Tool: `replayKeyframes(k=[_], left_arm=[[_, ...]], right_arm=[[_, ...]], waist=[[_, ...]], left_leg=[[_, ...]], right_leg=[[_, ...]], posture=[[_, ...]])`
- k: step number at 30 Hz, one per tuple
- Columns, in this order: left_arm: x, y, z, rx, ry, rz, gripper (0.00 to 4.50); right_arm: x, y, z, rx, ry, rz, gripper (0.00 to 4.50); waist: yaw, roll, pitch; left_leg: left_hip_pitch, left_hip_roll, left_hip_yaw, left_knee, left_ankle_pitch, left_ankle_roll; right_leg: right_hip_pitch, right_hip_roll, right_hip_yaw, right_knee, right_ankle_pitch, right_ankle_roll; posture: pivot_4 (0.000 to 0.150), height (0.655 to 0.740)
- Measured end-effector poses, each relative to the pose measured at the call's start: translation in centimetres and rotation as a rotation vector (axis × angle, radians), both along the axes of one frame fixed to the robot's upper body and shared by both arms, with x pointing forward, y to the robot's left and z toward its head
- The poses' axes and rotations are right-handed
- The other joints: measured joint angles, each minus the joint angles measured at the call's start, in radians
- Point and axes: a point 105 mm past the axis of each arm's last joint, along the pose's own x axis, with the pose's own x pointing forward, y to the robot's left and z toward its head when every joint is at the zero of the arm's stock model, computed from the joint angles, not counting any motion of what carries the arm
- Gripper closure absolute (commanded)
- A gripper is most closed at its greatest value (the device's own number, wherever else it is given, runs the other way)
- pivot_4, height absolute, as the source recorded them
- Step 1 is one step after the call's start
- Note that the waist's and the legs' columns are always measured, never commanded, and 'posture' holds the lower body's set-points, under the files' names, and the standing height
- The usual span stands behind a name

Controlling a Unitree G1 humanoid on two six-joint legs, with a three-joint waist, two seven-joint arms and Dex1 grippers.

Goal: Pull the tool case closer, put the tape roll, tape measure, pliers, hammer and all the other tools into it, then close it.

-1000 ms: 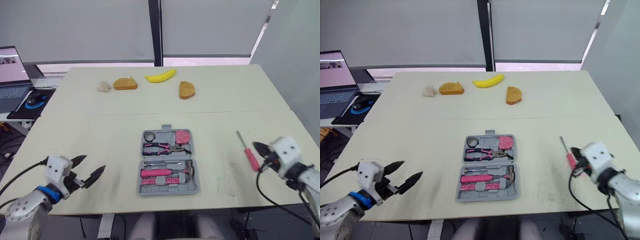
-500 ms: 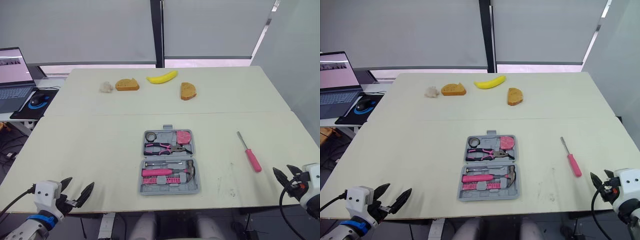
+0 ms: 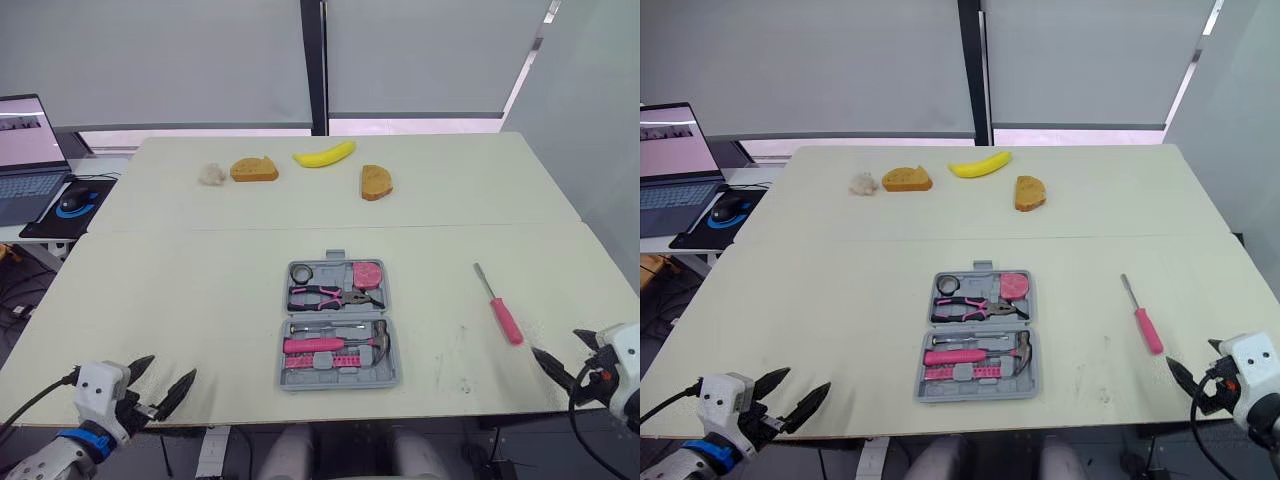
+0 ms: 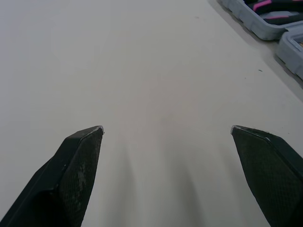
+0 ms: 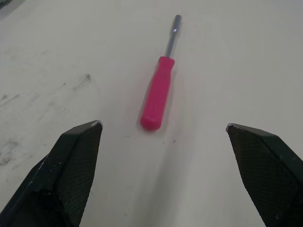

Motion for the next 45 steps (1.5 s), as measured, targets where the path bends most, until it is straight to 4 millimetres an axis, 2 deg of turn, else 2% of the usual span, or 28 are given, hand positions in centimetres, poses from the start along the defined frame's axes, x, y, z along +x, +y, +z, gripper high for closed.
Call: replayKeyframes(k=[7, 11, 14, 20, 24, 30, 36, 42, 45], left_arm=[[0.3, -0.5, 1.4, 0.058, 0.03, -0.198, 0.0], [0.9, -2.0, 1.6, 0.067, 0.037, -0.32, 0.0], [1.7, -4.4, 2.4, 0.063, 0.028, -0.466, 0.0], [5.2, -9.0, 6.4, 0.011, -0.1, -0.631, 0.0], [6.3, -13.0, 9.4, -0.046, -0.171, -0.776, 0.0], [6.9, -16.7, 12.5, -0.068, -0.229, -0.964, 0.0], [6.9, -18.0, 12.7, -0.069, -0.21, -1.026, 0.0], [7.0, -18.7, 12.6, -0.072, -0.198, -1.044, 0.0], [7.0, -18.9, 12.8, -0.066, -0.205, -1.051, 0.0]], right_arm=[[0.6, -0.5, 0.9, -0.063, 0.022, 0.081, 0.04], [1.7, 0.1, 1.1, -0.05, 0.007, 0.092, 0.04], [3.4, 1.0, 1.1, -0.027, -0.002, 0.061, 0.04], [6.5, 3.2, 1.2, -0.011, -0.057, 0.0, 0.04], [7.8, 4.0, -0.1, -0.013, -0.057, -0.032, 0.04], [9.6, 3.4, -2.5, -0.024, -0.035, -0.095, 0.04], [10.8, 2.4, -3.4, -0.003, -0.017, -0.139, 0.04], [12.3, 2.2, -4.6, 0.045, -0.001, -0.173, 0.04], [12.7, 2.4, -4.8, 0.063, 0.005, -0.181, 0.64]], waist=[[0.0, 0.0, 0.0], [0.0, -0.001, 0.0], [0.0, -0.001, 0.0], [0.001, 0.0, 0.0], [-0.002, 0.0, 0.0], [-0.006, 0.0, 0.001], [-0.011, 0.0, 0.001], [-0.012, 0.0, 0.001], [-0.012, 0.001, 0.001]], left_leg=[[0.0, 0.0, 0.001, 0.0, 0.0, 0.0], [0.0, 0.0, 0.0, 0.0, 0.0, 0.0], [0.0, 0.0, 0.0, 0.0, 0.0, 0.0], [-0.002, -0.001, -0.001, 0.0, 0.0, 0.0], [-0.002, -0.002, 0.0, 0.0, 0.0, 0.0], [-0.001, -0.002, 0.001, 0.0, 0.0, 0.0], [-0.001, -0.002, 0.001, 0.001, 0.0, 0.0], [-0.001, -0.002, 0.001, 0.001, 0.0, 0.0], [-0.001, -0.002, 0.001, 0.001, 0.0, 0.0]], right_leg=[[0.0, 0.0, 0.0, 0.0, 0.0, 0.0], [0.0, 0.0, 0.0, 0.0, 0.0, -0.001], [0.0, 0.0, 0.0, 0.0, 0.0, 0.0], [-0.001, 0.0, 0.0, 0.0, 0.0, 0.0], [-0.001, 0.0, 0.001, 0.0, 0.002, 0.002], [-0.001, 0.001, 0.001, 0.002, 0.002, 0.002], [0.0, 0.001, 0.001, 0.002, 0.002, 0.002], [0.0, 0.001, 0.001, 0.002, 0.002, 0.002], [0.0, 0.001, 0.001, 0.002, 0.002, 0.002]], posture=[[0.15, 0.74], [0.15, 0.74], [0.15, 0.74], [0.15, 0.74], [0.15, 0.74], [0.15, 0.74], [0.15, 0.74], [0.15, 0.74], [0.15, 0.74]])
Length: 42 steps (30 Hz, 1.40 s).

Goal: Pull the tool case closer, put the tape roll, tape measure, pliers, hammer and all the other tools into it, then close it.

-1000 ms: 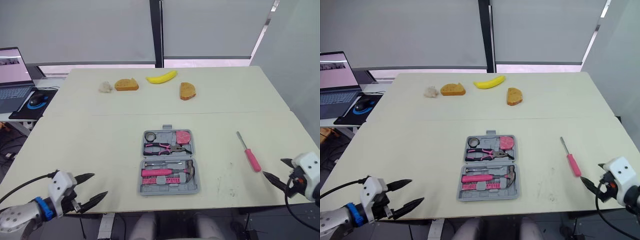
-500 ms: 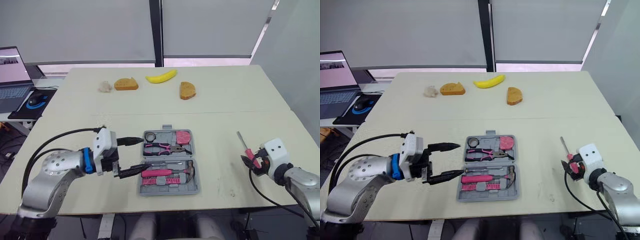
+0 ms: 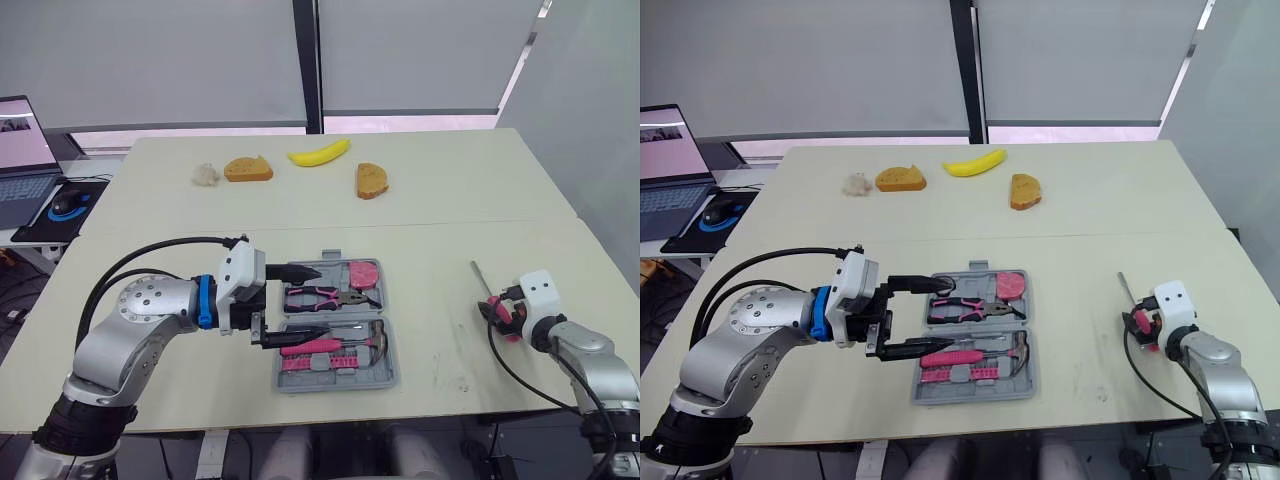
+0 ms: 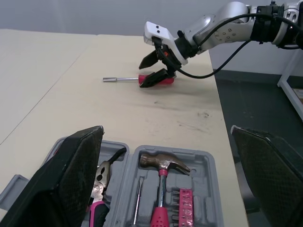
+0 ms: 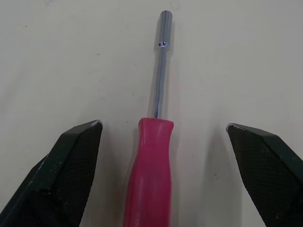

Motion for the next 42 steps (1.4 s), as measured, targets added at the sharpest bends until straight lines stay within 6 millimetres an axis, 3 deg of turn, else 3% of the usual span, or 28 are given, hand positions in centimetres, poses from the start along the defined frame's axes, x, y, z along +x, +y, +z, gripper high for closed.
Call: replayKeyframes(k=[4, 13, 21, 29, 33, 42], left_arm=[[0.1, 0.0, -0.2, 0.01, 0.0, 0.003, 0.0], [0.1, 0.2, -0.4, 0.031, -0.01, 0.002, 0.0], [0.4, 1.0, -1.2, 0.055, -0.017, 0.029, 0.0], [-0.2, 1.7, -2.3, 0.121, -0.042, 0.013, 0.0], [-0.2, 1.8, -2.4, 0.135, -0.055, 0.013, 0.0], [-0.3, 1.9, -2.5, 0.15, -0.058, 0.015, 0.0]], right_arm=[[0.3, 0.0, 0.0, 0.005, -0.002, -0.012, 1.98], [0.3, 0.3, -0.2, 0.016, 0.016, -0.011, 3.69], [-0.7, 1.6, 0.5, 0.011, 0.027, 0.018, 3.73], [-2.2, 10.4, 1.9, 0.152, -0.002, 0.074, 3.73], [-2.6, 13.1, 1.6, 0.201, 0.009, 0.011, 3.73], [-2.8, 13.9, -0.3, 0.216, 0.055, -0.118, 3.73]], waist=[[0.0, 0.0, 0.0], [0.0, 0.0, 0.0], [0.001, 0.0, 0.0], [-0.012, 0.001, 0.0], [-0.012, 0.001, 0.0], [-0.015, 0.001, 0.0]], left_leg=[[0.0, 0.0, 0.0, 0.0, 0.0, 0.0], [0.0, 0.0, 0.0, 0.0, 0.0, 0.0], [-0.001, 0.0, 0.0, 0.0, 0.0, 0.0], [-0.001, 0.0, -0.002, -0.001, 0.0, 0.0], [-0.001, 0.0, -0.002, -0.001, 0.0, 0.0], [-0.001, 0.0, -0.002, -0.001, 0.0, 0.0]], right_leg=[[0.0, 0.0, 0.0, 0.0, 0.0, 0.0], [0.0, 0.0, 0.0, 0.0, 0.0, 0.0], [-0.001, 0.0, 0.0, 0.0, 0.0, 0.0], [-0.002, 0.0, 0.0, 0.001, 0.0, 0.0], [-0.002, 0.0, 0.0, 0.001, 0.0, 0.0], [-0.003, 0.0, 0.0, 0.001, 0.0, 0.0]], posture=[[0.15, 0.74], [0.15, 0.74], [0.15, 0.74], [0.15, 0.74], [0.15, 0.74], [0.15, 0.74]])
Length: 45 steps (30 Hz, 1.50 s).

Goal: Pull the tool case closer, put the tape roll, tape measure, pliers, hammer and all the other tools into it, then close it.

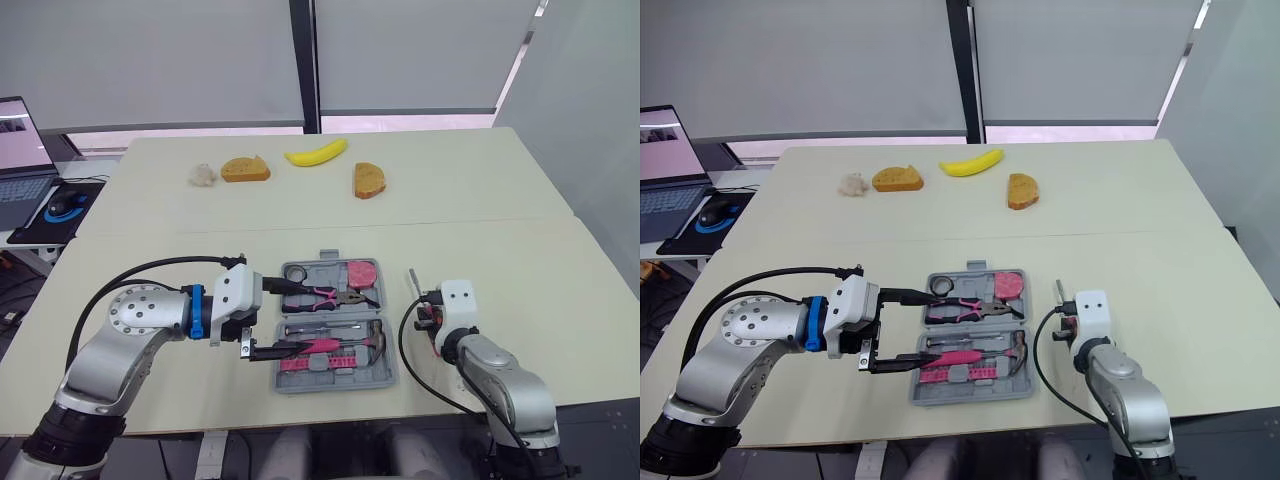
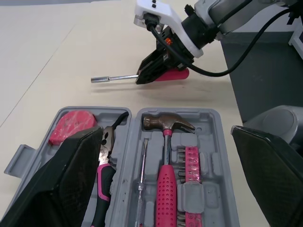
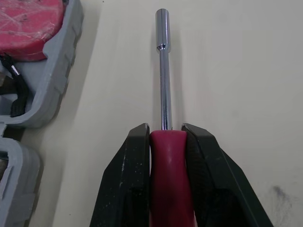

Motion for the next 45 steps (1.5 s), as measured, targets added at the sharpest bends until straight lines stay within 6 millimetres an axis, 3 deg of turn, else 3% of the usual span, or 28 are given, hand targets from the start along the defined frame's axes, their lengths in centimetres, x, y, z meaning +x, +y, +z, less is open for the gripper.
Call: replayKeyframes(k=[10, 11, 15, 20, 24, 28, 34, 40, 45], left_arm=[[0.0, 0.0, -0.2, 0.015, -0.003, 0.0, 0.0], [0.0, 0.0, -0.2, 0.015, -0.003, -0.001, 0.0], [0.0, 0.0, -0.2, 0.017, -0.012, -0.004, 0.0], [-0.2, 0.0, -0.4, 0.018, -0.014, -0.005, 0.0], [-0.2, 0.2, -0.7, 0.016, -0.01, -0.001, 0.0], [-0.1, 0.5, -1.0, 0.017, -0.008, 0.007, 0.0], [-0.1, 0.6, -1.1, 0.025, -0.013, 0.008, 0.0], [-0.2, 0.5, -1.3, 0.027, -0.019, 0.002, 0.0], [-0.3, 0.4, -1.5, 0.031, -0.017, 0.002, 0.0]], right_arm=[[-0.1, 0.2, -0.4, 0.048, -0.004, -0.046, 3.73], [-0.1, 0.3, -0.4, 0.052, -0.004, -0.047, 3.02], [-0.1, 0.5, -0.1, 0.077, -0.011, -0.049, 2.13], [-0.2, -0.3, 3.1, 0.111, -0.086, -0.031, 0.87], [-0.8, -0.4, 5.9, 0.094, -0.125, 0.078, 0.87], [-1.4, -1.5, 7.1, -0.161, -0.099, 0.353, 0.87], [-0.9, -1.2, 8.0, -0.671, -0.125, 1.061, 0.87], [0.2, -1.1, 6.6, -1.035, -0.103, 1.627, 0.87], [1.7, -0.5, 5.5, -1.255, -0.114, 1.917, 0.87]], waist=[[-0.001, 0.0, 0.0], [-0.001, 0.0, 0.0], [-0.001, 0.0, 0.0], [-0.001, 0.0, 0.0], [-0.001, 0.001, 0.0], [-0.001, 0.002, 0.001], [-0.007, 0.001, 0.003], [-0.005, -0.001, 0.004], [-0.004, -0.002, 0.004]], left_leg=[[0.0, 0.0, 0.0, 0.0, 0.0, 0.0], [0.0, 0.0, 0.0, 0.0, 0.0, 0.0], [0.0, 0.0, 0.0, 0.0, 0.0, 0.0], [0.0, 0.0, 0.0, 0.0, 0.0, 0.0], [0.0, 0.0, 0.0, 0.0, 0.0, 0.0], [0.0, -0.001, 0.001, 0.001, 0.0, 0.0], [0.001, 0.002, 0.001, 0.0, 0.0, 0.001], [0.0, 0.001, 0.003, 0.001, 0.0, 0.0], [0.0, 0.001, 0.002, 0.002, 0.0, 0.0]], right_leg=[[0.0, 0.0, 0.0, 0.0, 0.0, 0.0], [0.0, 0.0, 0.0, 0.0, 0.0, 0.0], [0.0, 0.0, 0.0, 0.0, 0.0, 0.0], [0.0, 0.0, 0.0, 0.0, 0.0, 0.0], [0.0, 0.0, 0.0, 0.0, 0.0, 0.0], [0.001, -0.001, 0.0, -0.002, 0.0, 0.001], [0.002, 0.001, -0.002, -0.002, 0.0, 0.001], [0.001, 0.0, -0.001, -0.003, 0.0, 0.001], [0.001, 0.0, -0.001, -0.002, 0.0, 0.001]], posture=[[0.15, 0.74], [0.15, 0.74], [0.15, 0.74], [0.15, 0.74], [0.15, 0.74], [0.15, 0.74], [0.15, 0.74], [0.15, 0.74], [0.15, 0.74]])
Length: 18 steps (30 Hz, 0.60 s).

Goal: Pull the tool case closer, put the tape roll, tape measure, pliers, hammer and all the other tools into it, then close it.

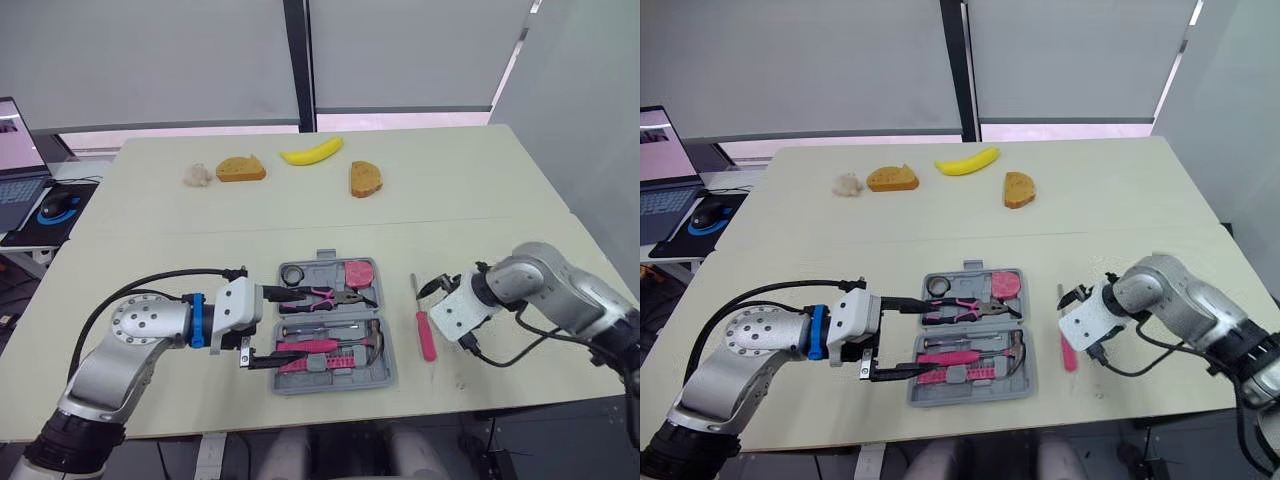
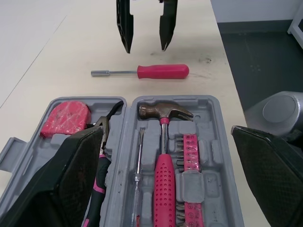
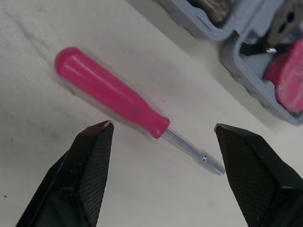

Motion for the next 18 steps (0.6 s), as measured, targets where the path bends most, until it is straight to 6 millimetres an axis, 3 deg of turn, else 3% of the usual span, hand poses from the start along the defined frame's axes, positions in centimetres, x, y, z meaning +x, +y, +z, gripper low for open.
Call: replayKeyframes(k=[7, 18], left_arm=[[-0.4, -0.5, -0.5, 0.0, 0.006, 0.003, 0.0], [-0.8, -1.0, -0.6, -0.001, -0.012, 0.019, 0.0]], right_arm=[[1.0, 0.8, -1.7, -0.19, 0.039, 0.249, 0.87], [2.1, 1.0, -3.2, -0.28, 0.072, 0.362, 0.87]], waist=[[0.0, 0.0, 0.0], [0.001, 0.0, 0.0]], left_leg=[[0.0, 0.0, 0.0, 0.0, 0.0, 0.0], [0.001, 0.0, 0.0, 0.0, 0.002, -0.003]], right_leg=[[0.0, 0.0, 0.001, 0.0, 0.0, 0.0], [0.0, 0.0, 0.001, 0.001, 0.0, 0.0]], posture=[[0.15, 0.74], [0.15, 0.74]])
